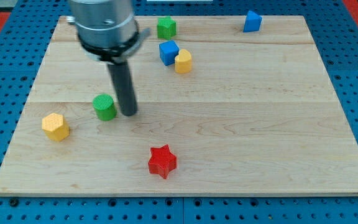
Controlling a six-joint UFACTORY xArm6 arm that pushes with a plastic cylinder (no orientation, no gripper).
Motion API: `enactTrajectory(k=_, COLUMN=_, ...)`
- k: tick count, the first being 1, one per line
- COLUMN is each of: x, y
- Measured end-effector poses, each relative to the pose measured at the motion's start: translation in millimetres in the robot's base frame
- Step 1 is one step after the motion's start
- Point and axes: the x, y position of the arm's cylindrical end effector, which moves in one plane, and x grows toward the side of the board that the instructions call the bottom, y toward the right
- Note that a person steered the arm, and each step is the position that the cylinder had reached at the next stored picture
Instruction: Separate the yellow heart and blue cube
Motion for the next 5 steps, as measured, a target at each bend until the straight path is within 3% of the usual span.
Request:
enactTrajectory(k=1, x=-54, y=97)
enactTrajectory(k=3, x=-96, y=39)
enactTrajectory(k=4, x=-139, y=67)
enactTrajectory(k=5, x=-151, y=109)
